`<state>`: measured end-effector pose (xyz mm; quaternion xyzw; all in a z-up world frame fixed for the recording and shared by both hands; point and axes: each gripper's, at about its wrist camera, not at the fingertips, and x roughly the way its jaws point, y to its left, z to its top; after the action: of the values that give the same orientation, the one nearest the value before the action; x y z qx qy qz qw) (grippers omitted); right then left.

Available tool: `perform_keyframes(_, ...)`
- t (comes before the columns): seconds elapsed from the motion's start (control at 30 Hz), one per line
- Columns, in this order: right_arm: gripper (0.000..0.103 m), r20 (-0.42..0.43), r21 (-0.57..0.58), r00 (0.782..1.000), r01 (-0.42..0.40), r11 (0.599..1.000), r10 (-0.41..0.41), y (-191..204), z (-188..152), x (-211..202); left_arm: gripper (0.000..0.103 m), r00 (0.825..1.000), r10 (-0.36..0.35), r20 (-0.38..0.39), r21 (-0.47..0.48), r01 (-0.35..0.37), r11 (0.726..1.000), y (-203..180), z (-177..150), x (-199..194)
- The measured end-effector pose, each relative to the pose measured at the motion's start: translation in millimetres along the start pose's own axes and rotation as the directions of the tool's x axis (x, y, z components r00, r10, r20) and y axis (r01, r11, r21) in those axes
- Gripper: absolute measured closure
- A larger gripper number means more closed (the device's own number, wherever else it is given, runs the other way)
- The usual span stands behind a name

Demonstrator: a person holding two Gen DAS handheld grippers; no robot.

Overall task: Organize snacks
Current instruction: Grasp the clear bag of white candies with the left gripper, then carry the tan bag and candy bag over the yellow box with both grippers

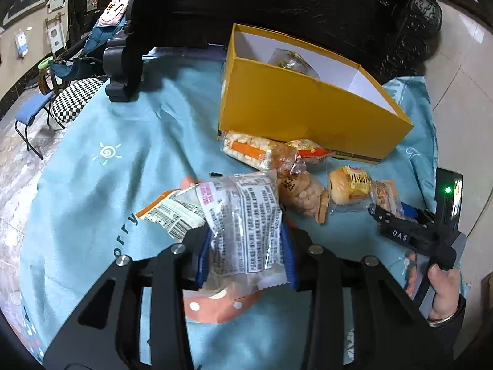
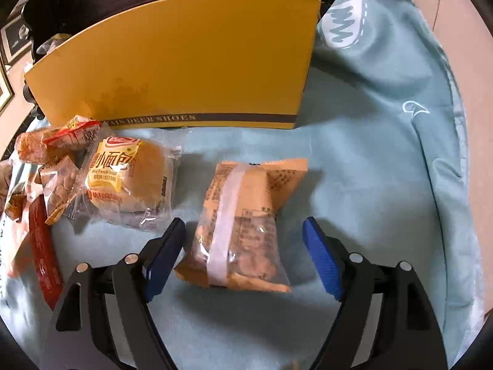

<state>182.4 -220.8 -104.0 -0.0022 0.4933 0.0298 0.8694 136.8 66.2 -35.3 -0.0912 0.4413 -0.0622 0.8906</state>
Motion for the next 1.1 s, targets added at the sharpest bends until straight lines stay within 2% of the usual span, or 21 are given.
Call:
perform_keyframes(0.07, 0.037, 0.007, 0.001, 1.000, -0.007, 1.000, 0.007, -1, -1, -2, 0.065, 1.000, -0.003, -0.007, 0.004, 0.003, 1.000, -2, -2, 2)
perform_keyframes(0.1, 0.057, 0.012, 0.007, 1.000, -0.012, 1.000, 0.012, -3, 0, -4, 0.065, 1.000, -0.011, -0.011, 0.002, 0.011, 1.000, -4, -3, 3)
perform_keyframes(0.13, 0.059, 0.007, 0.029, 1.000, -0.027, 0.999, 0.027, -7, 1, -6, 0.065, 1.000, -0.011, -0.012, 0.001, 0.011, 1.000, -4, -3, 4)
perform_keyframes(0.3, 0.061, 0.001, 0.120, 0.993, -0.121, 0.985, 0.122, -25, 3, -12, 0.065, 1.000, -0.012, -0.013, 0.010, 0.013, 1.000, -5, -6, 0)
perform_keyframes(0.43, 0.061, 0.071, 0.170, 0.977, -0.210, 0.963, 0.201, -38, 3, -44, 0.065, 1.000, -0.008, 0.023, 0.024, 0.008, 1.000, -7, -5, -20)
perform_keyframes(0.53, 0.061, 0.111, 0.167, 0.963, -0.262, 0.950, 0.246, -39, 3, -69, 0.065, 0.999, -0.012, 0.053, 0.049, 0.009, 0.999, -15, -1, -35)
perform_keyframes(0.8, 0.061, 0.215, 0.080, 0.930, -0.322, 0.943, 0.299, -29, 26, -132, 0.064, 0.993, -0.021, 0.115, 0.136, 0.006, 0.991, -51, 20, -62)
perform_keyframes(0.97, 0.061, 0.247, 0.026, 0.924, -0.309, 0.951, 0.293, -22, 50, -152, 0.064, 0.991, -0.028, 0.129, 0.170, 0.006, 0.985, -69, 45, -63)
perform_keyframes(1.1, 0.061, 0.266, 0.003, 0.922, -0.294, 0.956, 0.283, -17, 79, -156, 0.064, 0.991, -0.035, 0.131, 0.172, 0.012, 0.985, -77, 78, -55)
